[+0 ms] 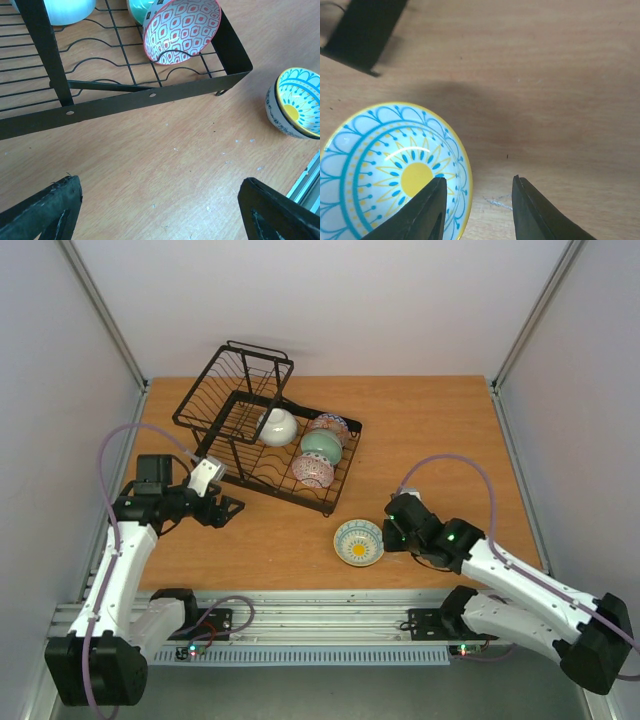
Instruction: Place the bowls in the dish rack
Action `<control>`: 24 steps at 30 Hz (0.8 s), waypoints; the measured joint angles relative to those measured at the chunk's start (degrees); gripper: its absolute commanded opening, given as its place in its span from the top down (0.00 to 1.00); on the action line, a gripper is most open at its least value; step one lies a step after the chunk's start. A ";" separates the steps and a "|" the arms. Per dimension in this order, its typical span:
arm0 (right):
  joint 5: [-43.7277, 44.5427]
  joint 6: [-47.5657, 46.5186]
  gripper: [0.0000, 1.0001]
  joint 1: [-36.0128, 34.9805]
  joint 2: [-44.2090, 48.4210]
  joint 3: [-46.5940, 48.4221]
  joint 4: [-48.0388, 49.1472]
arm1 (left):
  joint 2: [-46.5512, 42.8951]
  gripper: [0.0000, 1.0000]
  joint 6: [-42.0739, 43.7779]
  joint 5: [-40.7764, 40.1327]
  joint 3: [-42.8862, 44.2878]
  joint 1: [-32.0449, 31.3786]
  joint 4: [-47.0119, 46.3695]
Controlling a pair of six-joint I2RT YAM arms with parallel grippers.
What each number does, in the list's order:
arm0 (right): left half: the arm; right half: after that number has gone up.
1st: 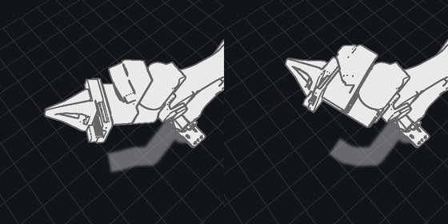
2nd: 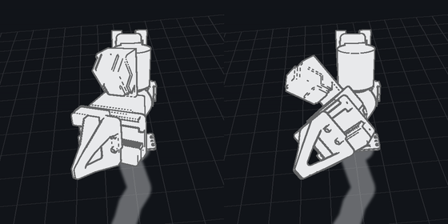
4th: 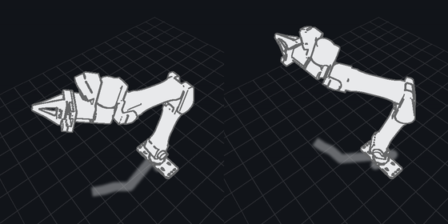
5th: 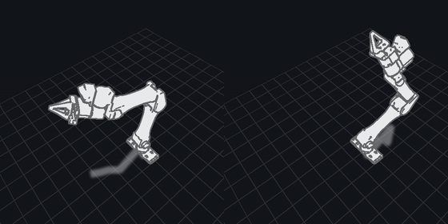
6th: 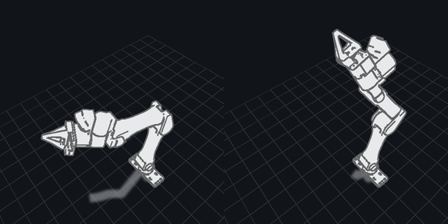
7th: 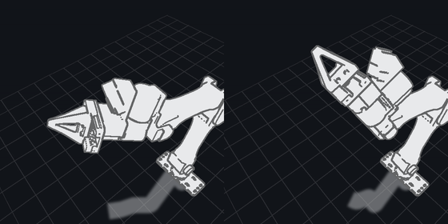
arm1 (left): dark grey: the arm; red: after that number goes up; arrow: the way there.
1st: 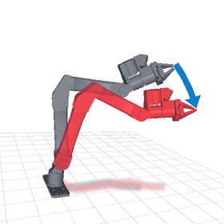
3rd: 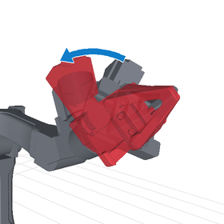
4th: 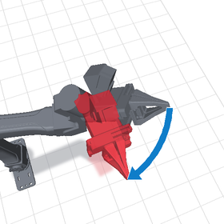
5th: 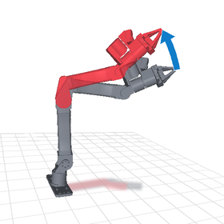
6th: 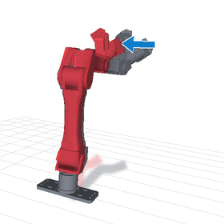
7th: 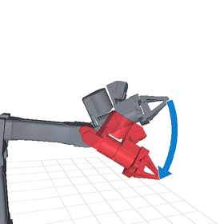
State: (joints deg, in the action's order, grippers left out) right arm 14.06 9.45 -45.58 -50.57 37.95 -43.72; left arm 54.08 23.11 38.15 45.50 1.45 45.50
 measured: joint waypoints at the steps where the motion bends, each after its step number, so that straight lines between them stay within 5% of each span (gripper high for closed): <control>1: -1.51 0.02 0.63 0.98 -1.07 -0.90 1.09 | -0.15 0.14 0.07 0.00 0.00 0.00 0.04; 11: -9.57 -0.09 0.67 3.54 -8.22 -2.86 9.79 | -0.52 0.14 0.48 0.00 -0.39 0.00 0.13; 24: -9.22 -0.33 0.68 3.65 -9.29 -2.86 10.80 | -0.52 0.14 0.76 0.00 -0.44 0.00 0.13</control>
State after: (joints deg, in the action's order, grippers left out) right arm 4.84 9.13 -41.93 -59.86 35.09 -32.93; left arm 53.56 23.88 38.15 45.06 1.45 45.63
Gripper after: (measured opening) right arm 0.321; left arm 0.864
